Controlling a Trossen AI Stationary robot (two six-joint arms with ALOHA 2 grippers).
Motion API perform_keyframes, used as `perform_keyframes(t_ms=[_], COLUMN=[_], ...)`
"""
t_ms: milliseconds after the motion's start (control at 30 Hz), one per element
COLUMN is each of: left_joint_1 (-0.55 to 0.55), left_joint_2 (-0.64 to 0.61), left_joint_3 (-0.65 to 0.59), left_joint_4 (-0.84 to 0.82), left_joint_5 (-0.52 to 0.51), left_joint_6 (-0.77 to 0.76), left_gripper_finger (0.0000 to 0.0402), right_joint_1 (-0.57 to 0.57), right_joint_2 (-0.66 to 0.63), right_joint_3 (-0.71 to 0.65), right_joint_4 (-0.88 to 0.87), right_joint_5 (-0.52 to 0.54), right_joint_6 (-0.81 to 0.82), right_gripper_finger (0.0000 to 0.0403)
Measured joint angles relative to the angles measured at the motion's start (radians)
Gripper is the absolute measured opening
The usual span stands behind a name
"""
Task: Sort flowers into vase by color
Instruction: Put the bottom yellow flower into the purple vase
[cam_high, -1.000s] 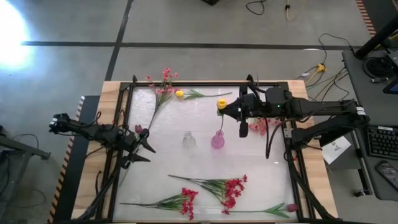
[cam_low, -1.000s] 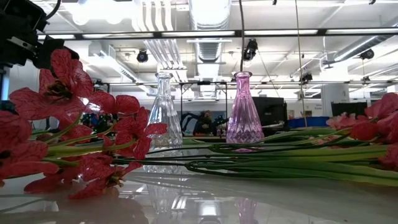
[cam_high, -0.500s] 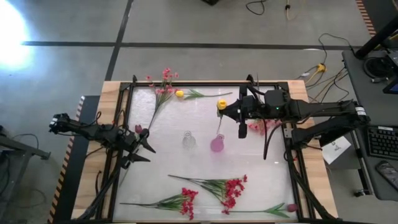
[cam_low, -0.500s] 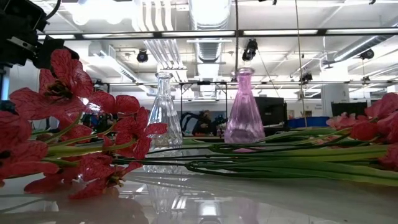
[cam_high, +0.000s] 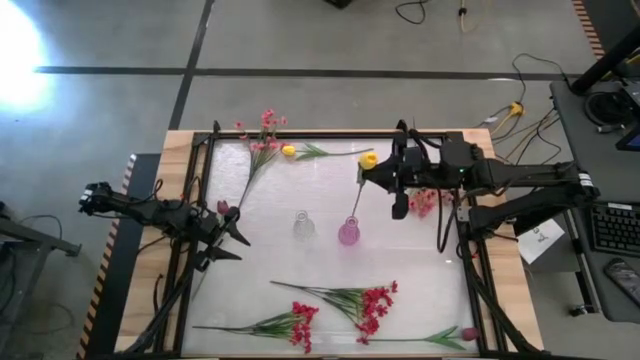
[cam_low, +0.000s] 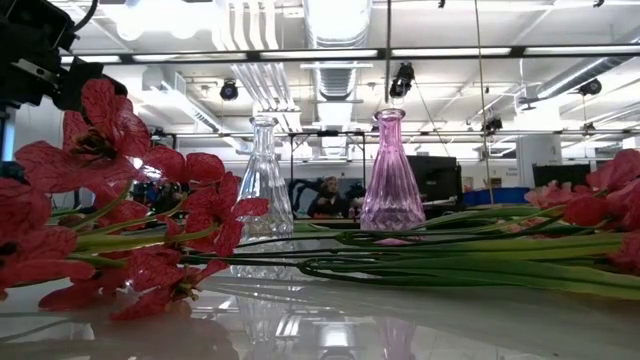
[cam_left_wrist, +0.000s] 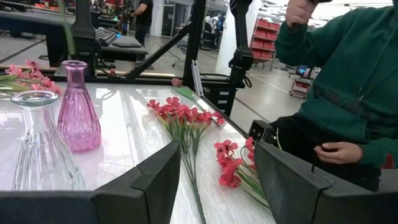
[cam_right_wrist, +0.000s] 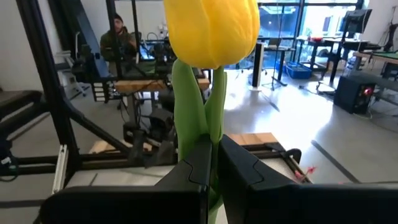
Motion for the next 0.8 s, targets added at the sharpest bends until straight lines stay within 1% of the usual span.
perform_keyframes(t_ms=[133,300,567,667,733,800], left_joint_1=[0.000,0.000,0.000,0.000,0.000,0.000], left_joint_2=[0.000,0.000,0.000,0.000,0.000,0.000], left_joint_3=[0.000,0.000,0.000,0.000,0.000,0.000], left_joint_4=[0.000,-0.001,-0.001,-0.001,0.000,-0.001], left_joint_5=[0.000,0.000,0.000,0.000,0.000,0.000], left_joint_6=[0.000,0.000,0.000,0.000,0.000,0.000], left_gripper_finger=[0.0194,0.0194,0.0194,0.0194,0.0194,0.0194], right_joint_1=[0.000,0.004,0.010,0.011,0.011,0.011], right_joint_2=[0.001,0.004,0.010,0.013,0.016,0.021], right_joint_3=[-0.048,-0.136,-0.211,-0.220,-0.219,-0.200], right_joint_4=[0.024,0.124,0.131,0.093,0.053,-0.024], right_joint_5=[0.000,-0.001,-0.027,-0.031,-0.030,-0.030], right_joint_6=[-0.006,0.005,0.072,0.098,0.110,0.118], right_gripper_finger=[0.0013,0.0013,0.0016,0.0040,0.0067,0.0097])
